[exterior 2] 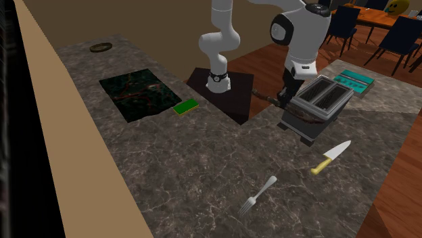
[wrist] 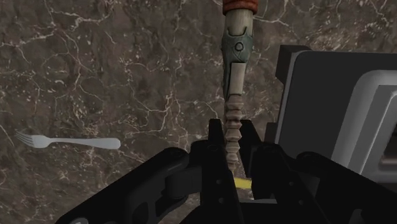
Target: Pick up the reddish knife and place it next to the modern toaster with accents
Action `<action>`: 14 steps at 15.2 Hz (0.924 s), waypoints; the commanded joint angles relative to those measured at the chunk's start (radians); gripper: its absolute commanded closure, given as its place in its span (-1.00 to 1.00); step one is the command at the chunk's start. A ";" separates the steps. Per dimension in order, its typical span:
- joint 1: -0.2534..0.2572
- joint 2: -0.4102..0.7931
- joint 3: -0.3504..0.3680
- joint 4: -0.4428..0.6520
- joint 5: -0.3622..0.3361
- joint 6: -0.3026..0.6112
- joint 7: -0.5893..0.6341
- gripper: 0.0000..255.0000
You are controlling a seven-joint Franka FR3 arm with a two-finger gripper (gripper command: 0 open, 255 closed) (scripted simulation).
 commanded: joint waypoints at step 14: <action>0.003 0.070 -0.003 -0.120 -0.017 0.189 0.008 1.00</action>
